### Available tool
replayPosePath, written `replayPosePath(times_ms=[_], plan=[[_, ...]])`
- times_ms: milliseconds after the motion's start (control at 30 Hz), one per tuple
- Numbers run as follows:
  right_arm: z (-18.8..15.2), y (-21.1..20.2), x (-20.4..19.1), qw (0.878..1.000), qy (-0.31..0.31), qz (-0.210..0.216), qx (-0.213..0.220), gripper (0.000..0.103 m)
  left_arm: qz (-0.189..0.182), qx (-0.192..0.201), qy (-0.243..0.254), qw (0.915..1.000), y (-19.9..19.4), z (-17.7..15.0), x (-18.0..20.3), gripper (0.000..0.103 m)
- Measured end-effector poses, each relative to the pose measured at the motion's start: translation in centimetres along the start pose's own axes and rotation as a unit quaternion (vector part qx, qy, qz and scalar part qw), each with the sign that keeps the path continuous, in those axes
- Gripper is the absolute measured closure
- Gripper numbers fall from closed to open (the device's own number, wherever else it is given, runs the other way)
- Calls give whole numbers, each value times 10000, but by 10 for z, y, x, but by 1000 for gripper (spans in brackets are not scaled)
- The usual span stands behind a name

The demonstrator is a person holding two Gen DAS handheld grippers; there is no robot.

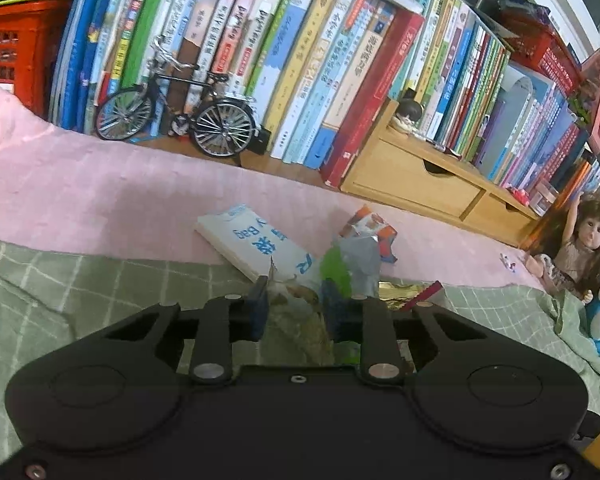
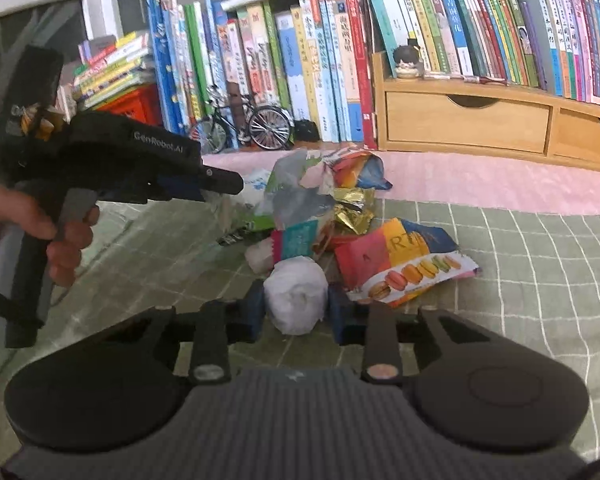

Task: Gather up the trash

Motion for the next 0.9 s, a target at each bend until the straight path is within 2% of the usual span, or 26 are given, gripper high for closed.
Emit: replayPosePath(times_ms=[400, 900], plan=[[9, -44, -26, 9994, -281, 100, 147, 66, 91, 148, -55, 9998, -55, 2, -15, 78], [-29, -117, -51, 10000, -41, 77, -7, 66, -143, 61, 395, 9991, -149, -36, 10, 78]])
Point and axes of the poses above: each gripper's, at about its wrist camera, not at the fingertips, and y roughly the way its jaws point, x to its right, z to its top, the point moved 7 cm from there along y, roughly the way its jaws point, and after that the axes turned 13 degrees about x, right-handed, at the moved point
